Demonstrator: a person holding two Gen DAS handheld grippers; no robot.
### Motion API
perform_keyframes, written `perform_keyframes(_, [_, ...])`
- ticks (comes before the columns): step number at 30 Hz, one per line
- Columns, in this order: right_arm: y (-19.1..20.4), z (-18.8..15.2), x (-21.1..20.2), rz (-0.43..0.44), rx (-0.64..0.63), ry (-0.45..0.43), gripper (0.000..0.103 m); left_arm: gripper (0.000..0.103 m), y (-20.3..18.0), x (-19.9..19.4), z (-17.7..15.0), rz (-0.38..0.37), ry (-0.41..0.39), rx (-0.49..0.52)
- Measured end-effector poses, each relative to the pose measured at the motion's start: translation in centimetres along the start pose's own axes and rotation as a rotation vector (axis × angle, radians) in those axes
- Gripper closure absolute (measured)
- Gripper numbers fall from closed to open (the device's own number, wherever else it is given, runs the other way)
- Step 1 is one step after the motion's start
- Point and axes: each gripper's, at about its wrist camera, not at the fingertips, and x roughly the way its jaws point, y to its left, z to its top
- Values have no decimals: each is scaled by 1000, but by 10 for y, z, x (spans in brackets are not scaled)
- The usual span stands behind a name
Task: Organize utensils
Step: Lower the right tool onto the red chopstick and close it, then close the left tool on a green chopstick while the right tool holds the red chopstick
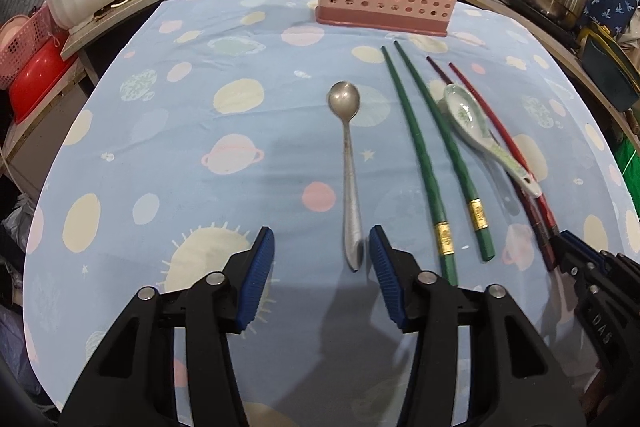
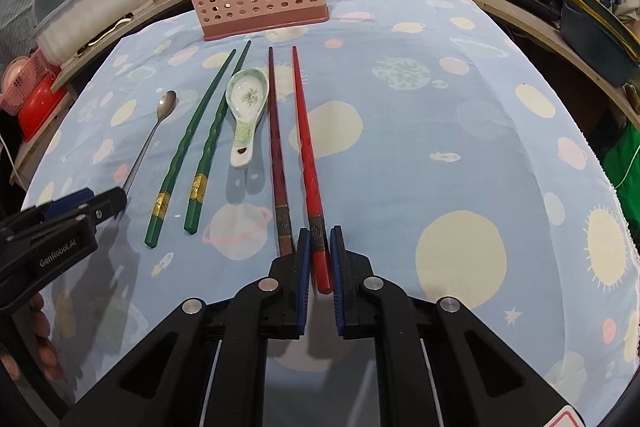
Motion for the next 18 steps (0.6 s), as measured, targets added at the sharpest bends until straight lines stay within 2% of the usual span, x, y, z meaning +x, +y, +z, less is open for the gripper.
perform_keyframes(4, [0, 1, 0, 3, 4, 6, 95, 62, 4, 0, -5, -12, 0, -4])
perform_keyframes(9, [-2, 2, -1, 21, 24, 11, 95, 71, 2, -1, -5, -24, -11, 5])
perform_keyframes(13, [-3, 2, -3, 25, 34, 10, 96, 72, 6, -1, -2, -64, -7, -26])
perform_keyframes(18, [-4, 2, -3, 29, 39, 8, 96, 72, 5, -4, 2, -78, -12, -32])
